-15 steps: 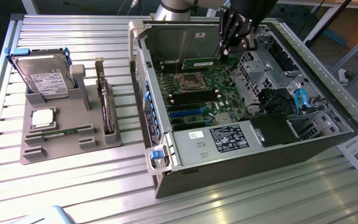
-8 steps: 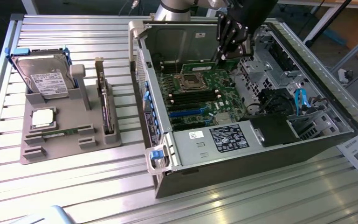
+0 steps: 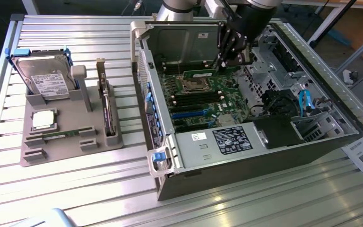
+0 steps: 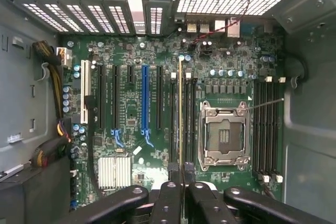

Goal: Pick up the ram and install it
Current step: 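Insert the ram into the slot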

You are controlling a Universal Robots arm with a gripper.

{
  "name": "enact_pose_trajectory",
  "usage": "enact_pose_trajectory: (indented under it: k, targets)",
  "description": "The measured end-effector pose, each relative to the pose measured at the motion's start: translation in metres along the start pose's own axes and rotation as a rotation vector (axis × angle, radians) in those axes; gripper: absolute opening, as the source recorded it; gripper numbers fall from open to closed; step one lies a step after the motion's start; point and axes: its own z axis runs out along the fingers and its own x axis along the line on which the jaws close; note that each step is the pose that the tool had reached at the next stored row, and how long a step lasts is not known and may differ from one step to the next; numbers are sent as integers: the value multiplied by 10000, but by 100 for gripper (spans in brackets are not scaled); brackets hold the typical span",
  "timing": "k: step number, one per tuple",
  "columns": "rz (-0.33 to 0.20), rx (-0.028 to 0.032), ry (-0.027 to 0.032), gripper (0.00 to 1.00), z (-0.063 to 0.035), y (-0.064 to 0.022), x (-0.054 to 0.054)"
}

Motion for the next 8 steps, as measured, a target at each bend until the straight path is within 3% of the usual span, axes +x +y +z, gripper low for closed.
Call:
enact_pose_trajectory:
  k: [8]
  targets:
    - [1,0,2,12,130,-3,8]
